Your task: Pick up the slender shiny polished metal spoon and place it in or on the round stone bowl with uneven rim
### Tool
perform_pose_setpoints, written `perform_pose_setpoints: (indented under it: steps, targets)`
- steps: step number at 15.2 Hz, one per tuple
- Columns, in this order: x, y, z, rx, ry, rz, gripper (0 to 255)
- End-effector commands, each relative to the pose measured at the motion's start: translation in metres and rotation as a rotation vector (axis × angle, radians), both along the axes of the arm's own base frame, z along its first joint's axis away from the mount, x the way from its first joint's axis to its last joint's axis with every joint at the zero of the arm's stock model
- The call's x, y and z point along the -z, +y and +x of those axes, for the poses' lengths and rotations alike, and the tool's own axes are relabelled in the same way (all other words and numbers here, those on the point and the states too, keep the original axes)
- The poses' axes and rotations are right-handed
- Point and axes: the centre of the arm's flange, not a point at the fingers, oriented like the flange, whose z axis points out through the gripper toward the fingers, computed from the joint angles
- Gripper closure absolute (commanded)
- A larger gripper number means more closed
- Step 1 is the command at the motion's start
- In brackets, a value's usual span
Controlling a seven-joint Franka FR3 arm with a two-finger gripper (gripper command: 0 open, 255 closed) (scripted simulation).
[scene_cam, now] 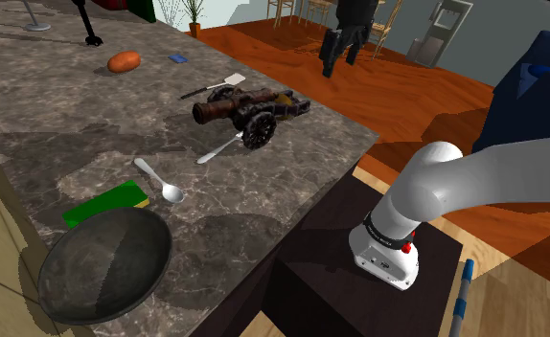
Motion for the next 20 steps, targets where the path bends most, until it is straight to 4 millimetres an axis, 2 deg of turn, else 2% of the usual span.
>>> perform_pose_setpoints:
  steps: [1, 20]
  targets:
    - [0.000, 0.000, 0.000, 0.000, 0.000, 0.000, 0]
    - [0.116, 0.188, 0.070, 0.056, -0.108, 0.117, 0]
